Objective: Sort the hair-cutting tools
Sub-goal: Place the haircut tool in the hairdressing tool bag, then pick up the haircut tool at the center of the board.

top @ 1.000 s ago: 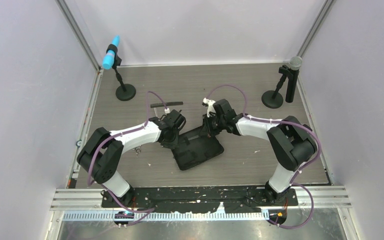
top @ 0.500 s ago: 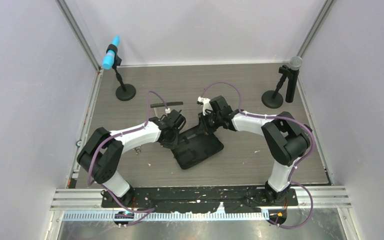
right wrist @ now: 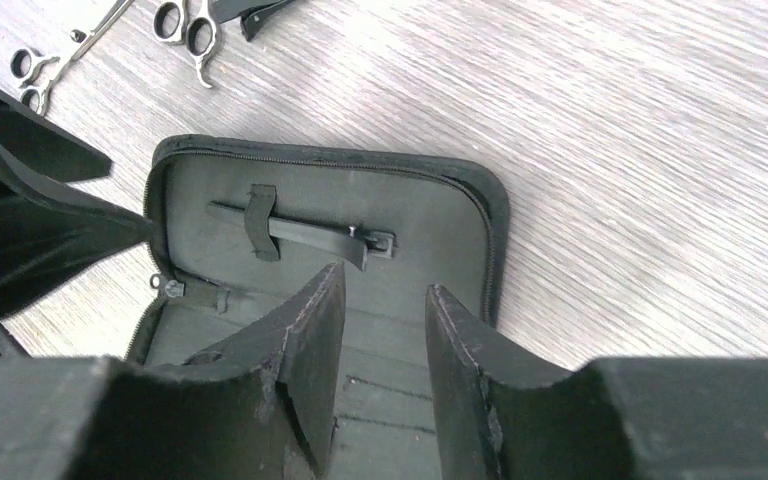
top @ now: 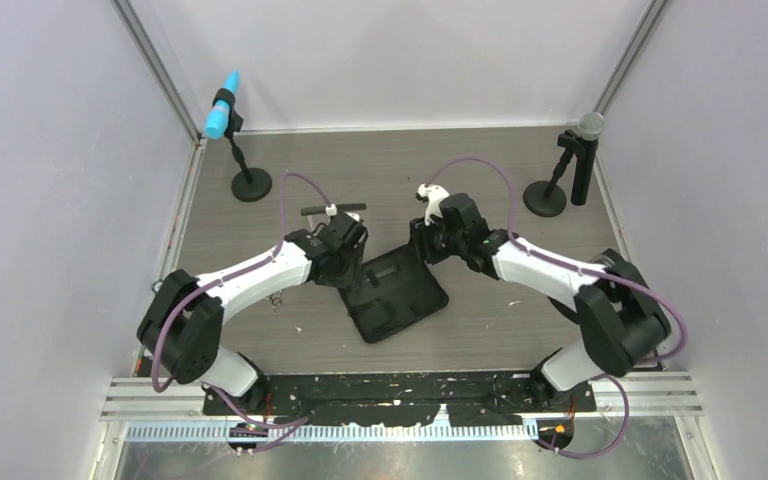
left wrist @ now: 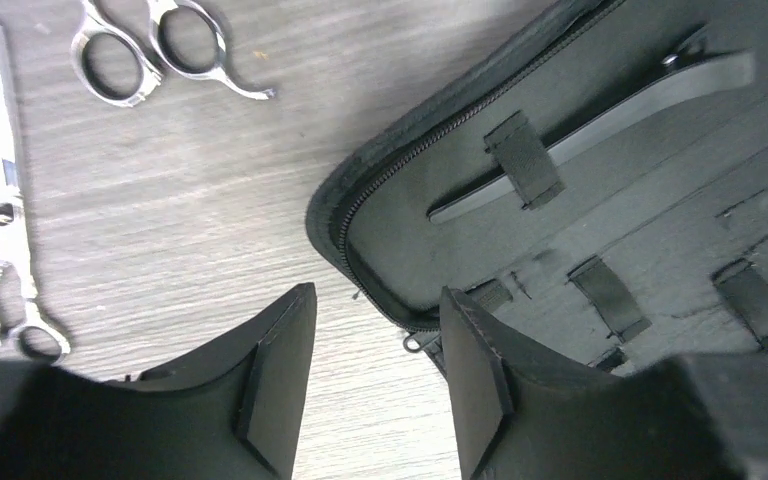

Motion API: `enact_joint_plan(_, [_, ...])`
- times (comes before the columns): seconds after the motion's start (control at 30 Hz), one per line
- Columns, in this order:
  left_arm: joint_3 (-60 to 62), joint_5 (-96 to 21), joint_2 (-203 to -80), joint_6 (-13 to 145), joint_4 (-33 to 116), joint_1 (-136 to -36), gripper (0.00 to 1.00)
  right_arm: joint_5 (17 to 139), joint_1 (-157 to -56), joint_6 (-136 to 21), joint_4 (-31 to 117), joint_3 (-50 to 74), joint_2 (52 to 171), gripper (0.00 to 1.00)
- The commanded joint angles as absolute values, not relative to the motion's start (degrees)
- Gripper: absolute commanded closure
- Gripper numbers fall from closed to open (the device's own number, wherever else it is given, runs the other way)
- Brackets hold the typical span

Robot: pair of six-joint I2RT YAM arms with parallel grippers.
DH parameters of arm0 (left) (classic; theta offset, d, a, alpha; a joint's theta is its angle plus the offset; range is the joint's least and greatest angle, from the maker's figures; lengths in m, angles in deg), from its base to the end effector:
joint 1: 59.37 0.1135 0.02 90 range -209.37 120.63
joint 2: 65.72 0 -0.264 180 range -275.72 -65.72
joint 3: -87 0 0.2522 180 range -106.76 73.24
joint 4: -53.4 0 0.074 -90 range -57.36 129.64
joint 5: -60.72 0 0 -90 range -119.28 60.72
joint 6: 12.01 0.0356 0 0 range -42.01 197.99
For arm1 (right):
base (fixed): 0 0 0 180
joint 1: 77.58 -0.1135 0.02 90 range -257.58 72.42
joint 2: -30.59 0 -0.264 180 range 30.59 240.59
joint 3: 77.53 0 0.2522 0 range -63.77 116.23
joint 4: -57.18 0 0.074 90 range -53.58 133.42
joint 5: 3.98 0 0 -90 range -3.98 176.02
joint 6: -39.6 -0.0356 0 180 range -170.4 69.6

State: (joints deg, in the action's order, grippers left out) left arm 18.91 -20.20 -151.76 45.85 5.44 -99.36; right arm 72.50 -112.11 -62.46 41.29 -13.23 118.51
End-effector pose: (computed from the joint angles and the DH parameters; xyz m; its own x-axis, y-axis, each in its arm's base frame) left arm 0.2229 -0.1797 0.1995 -0.9036 0.0723 -0.4223 0.1235 0.9878 -0.0952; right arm 0.2633 0.1912 0.2072 -0.6588 -0.2067 -0.7234 -0.5748 0.7587 0.3067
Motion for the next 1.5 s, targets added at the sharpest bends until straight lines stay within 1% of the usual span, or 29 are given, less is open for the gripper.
enact_joint_plan(0.0, [13.8,-14.7,-147.5,49.2,1.4,-98.5,0.46,80.3,-112.2,-64.5,42.5,-17.9,111.5,0.55])
enact_joint_plan(0.1, [10.0,-14.3,-148.2,52.1,0.5,-96.7,0.41,82.0,-112.2,-66.1,45.6,-22.4,107.3,0.5])
enact_joint_plan(0.17, [7.0,-14.7,-150.6,53.6,0.4,-94.8,0.41,82.5,-112.2,-66.8,47.3,-24.3,105.4,0.48])
enact_joint_plan(0.3, [-1.1,-15.4,-159.3,56.3,-1.1,-91.5,0.41,82.8,-112.2,-67.8,50.3,-27.3,102.7,0.4])
enact_joint_plan(0.53, [-14.7,-19.2,-173.7,60.8,-7.7,-87.4,0.46,82.8,-112.2,-67.7,51.1,-29.4,100.8,0.39])
enact_joint_plan(0.73, [-20.0,-20.6,-180.5,62.9,-10.0,-87.1,0.48,84.0,-112.1,-67.1,51.3,-30.0,102.0,0.38])
enact_joint_plan(0.93, [-23.9,-23.3,-185.8,63.6,-13.2,-87.1,0.54,83.7,-112.1,-66.9,51.3,-29.5,103.6,0.37])
enact_joint_plan(1.17, [-24.1,-23.7,-187.7,63.6,-14.4,-87.1,0.71,83.5,-111.9,-66.7,52.1,-28.8,106.0,0.37])
enact_joint_plan(1.33, [-23.7,-23.9,-186.6,64.5,-14.4,-87.1,0.88,83.4,-111.8,-66.6,49.1,-25.0,110.9,0.37])
enact_joint_plan(1.47, [-22.0,-23.6,-182.4,65.4,-13.8,-87.2,0.93,83.6,-111.8,-66.3,47.5,-22.8,114.2,0.38])
